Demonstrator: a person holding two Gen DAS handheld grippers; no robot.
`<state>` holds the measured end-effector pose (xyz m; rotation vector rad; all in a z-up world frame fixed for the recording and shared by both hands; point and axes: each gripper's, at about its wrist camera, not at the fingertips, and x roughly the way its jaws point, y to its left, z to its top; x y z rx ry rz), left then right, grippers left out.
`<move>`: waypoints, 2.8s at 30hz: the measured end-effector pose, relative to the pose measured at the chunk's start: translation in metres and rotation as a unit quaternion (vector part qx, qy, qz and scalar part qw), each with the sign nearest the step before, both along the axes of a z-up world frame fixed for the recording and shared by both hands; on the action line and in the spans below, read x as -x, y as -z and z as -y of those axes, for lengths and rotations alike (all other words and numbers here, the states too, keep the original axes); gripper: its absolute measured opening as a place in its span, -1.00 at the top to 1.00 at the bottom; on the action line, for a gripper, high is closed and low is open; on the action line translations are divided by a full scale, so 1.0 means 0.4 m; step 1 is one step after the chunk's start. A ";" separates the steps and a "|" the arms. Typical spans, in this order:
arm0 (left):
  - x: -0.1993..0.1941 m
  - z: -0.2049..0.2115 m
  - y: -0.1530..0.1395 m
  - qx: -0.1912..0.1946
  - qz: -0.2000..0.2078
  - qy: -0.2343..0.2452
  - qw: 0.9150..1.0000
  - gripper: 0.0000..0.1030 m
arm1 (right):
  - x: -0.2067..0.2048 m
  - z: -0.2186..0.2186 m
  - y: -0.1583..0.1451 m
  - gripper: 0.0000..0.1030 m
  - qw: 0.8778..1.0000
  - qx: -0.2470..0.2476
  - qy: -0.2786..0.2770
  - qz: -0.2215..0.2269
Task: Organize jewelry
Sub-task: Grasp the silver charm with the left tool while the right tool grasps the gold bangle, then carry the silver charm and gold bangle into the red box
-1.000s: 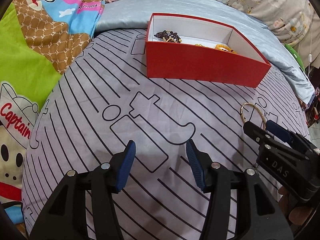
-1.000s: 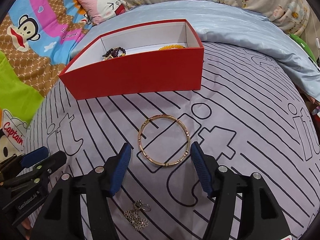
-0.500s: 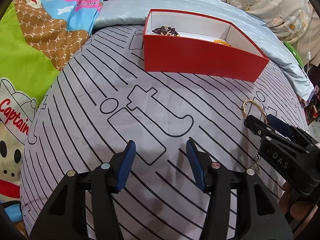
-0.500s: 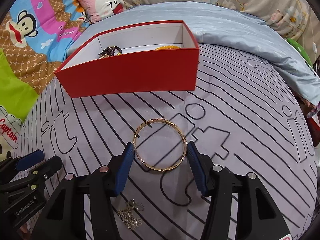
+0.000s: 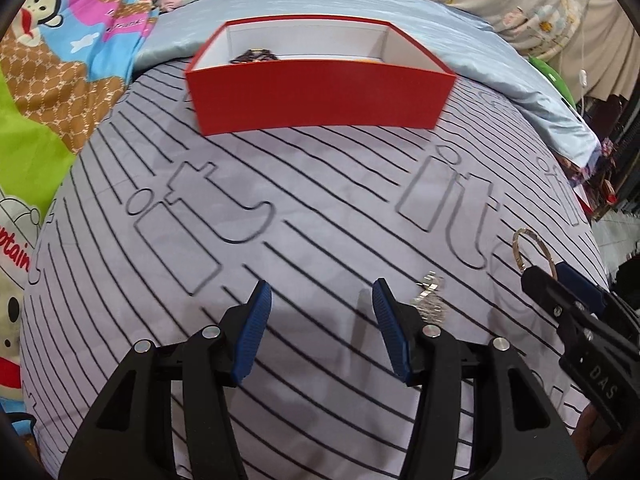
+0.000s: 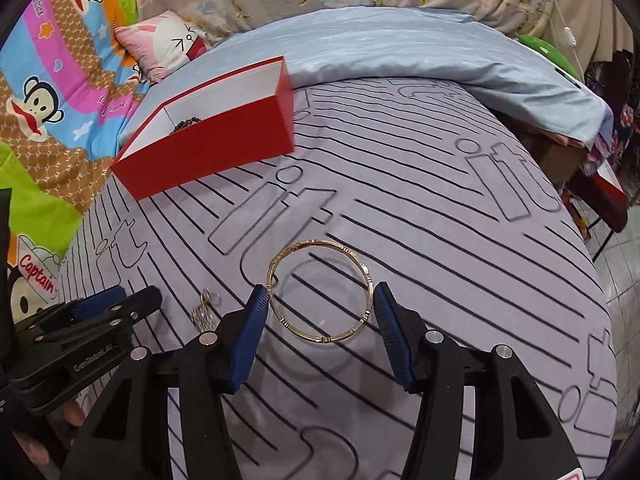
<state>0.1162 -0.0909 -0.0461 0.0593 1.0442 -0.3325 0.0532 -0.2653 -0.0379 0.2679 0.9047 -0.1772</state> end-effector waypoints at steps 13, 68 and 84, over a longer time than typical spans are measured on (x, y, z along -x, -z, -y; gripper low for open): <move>0.043 0.117 0.017 -0.002 0.007 0.035 0.999 0.04 | 0.075 0.025 0.008 -0.02 1.000 -0.010 0.002 -0.002; -0.026 -0.079 -0.161 0.002 0.068 -0.027 0.997 0.66 | -0.032 -0.169 -0.153 -0.02 0.994 0.018 -0.087 0.064; -0.211 -0.032 -0.265 0.000 0.121 -0.037 0.992 0.66 | -0.222 -0.136 -0.242 -0.02 0.989 0.046 -0.087 0.110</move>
